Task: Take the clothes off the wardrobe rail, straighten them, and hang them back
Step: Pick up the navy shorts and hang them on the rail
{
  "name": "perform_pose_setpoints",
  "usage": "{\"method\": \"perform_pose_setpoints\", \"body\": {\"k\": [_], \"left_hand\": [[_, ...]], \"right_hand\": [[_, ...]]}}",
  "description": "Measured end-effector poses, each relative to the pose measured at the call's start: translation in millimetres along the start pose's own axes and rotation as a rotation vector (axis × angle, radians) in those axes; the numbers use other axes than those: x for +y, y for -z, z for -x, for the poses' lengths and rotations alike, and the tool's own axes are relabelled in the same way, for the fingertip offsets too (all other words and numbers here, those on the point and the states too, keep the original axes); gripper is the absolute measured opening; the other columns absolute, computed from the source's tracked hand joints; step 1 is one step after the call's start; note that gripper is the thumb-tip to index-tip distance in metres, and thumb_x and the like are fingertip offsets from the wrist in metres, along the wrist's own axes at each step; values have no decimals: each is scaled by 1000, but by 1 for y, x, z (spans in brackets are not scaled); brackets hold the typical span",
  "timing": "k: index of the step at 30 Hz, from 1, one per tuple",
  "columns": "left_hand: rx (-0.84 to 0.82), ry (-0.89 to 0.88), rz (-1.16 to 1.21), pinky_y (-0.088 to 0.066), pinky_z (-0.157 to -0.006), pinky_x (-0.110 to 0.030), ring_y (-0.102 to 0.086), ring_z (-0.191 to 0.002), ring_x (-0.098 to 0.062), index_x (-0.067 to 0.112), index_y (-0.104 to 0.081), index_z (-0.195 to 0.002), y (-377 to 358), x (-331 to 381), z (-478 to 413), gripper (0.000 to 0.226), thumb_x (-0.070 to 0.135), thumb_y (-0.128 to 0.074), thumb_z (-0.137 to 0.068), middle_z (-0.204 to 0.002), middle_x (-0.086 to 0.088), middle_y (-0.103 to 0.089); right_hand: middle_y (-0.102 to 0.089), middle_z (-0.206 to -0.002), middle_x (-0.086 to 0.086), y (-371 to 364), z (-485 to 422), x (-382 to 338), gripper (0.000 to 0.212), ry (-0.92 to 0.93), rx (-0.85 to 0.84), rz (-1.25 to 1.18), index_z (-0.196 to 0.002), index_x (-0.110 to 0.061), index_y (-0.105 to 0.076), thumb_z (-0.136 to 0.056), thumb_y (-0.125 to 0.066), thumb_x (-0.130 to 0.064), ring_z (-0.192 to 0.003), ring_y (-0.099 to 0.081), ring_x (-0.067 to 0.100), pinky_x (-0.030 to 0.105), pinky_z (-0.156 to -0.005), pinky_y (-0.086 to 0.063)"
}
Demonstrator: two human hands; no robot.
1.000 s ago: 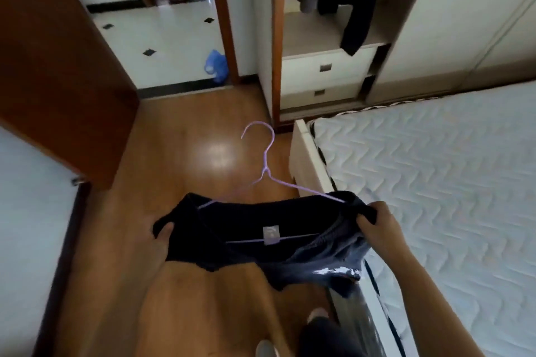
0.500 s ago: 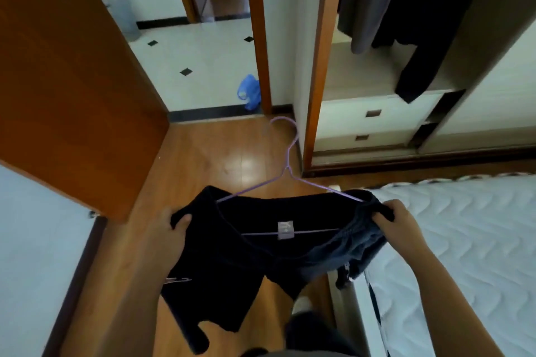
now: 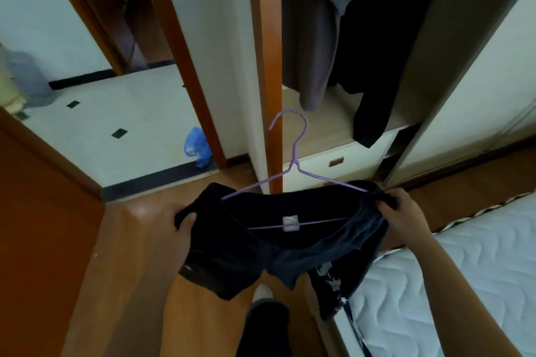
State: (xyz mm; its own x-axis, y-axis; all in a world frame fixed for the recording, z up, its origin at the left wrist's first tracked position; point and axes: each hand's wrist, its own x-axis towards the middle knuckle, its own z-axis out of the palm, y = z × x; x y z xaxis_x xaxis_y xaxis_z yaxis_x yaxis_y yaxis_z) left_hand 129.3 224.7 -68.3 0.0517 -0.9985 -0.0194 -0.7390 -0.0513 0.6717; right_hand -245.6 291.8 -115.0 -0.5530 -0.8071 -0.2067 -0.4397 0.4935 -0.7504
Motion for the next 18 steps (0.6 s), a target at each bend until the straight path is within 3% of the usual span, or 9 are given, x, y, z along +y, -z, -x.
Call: {"method": "perform_pose_setpoints", "body": {"k": [5, 10, 14, 18], "left_hand": [[-188, -66, 69, -38, -83, -31, -54, -102, -25, 12, -55, -113, -38, 42, -97, 25, 24, -47, -93, -99, -3, -56], [-344, -192, 66, -33, -78, -29, -51, -98, -22, 9, -51, -116, -94, 82, -142, 26, 20, -44, -94, -99, -1, -52], [-524, -253, 19, -43, -92, -42, -51, -116, -30, 9, -47, -126, -148, 122, -157, 37, 28, -43, -94, -125, -12, -55], [-574, -366, 39, -41, -89, -37, -51, -116, -31, 6, -47, -125, -190, 171, -165, 36, 25, -45, -94, -125, -13, -55]], "right_hand": [[-54, -91, 13, 17, -61, -26, 26, -129, 193, -38, -111, -2, -51, -89, -54, -15, -82, -51, 27, 33, -68, -37], [-54, -94, 15, 49, -84, -25, 27, -256, 398, 0, -110, 2, -50, -87, -53, -11, -86, -51, 28, 33, -72, -36], [-58, -101, 22, 84, -68, 2, 26, -402, 553, 15, -109, 4, -52, -85, -52, -6, -91, -53, 33, 37, -75, -38], [-55, -90, 14, 112, -58, 23, 22, -510, 630, 74, -104, 0, -51, -84, -50, -9, -85, -52, 30, 33, -70, -36]]}}
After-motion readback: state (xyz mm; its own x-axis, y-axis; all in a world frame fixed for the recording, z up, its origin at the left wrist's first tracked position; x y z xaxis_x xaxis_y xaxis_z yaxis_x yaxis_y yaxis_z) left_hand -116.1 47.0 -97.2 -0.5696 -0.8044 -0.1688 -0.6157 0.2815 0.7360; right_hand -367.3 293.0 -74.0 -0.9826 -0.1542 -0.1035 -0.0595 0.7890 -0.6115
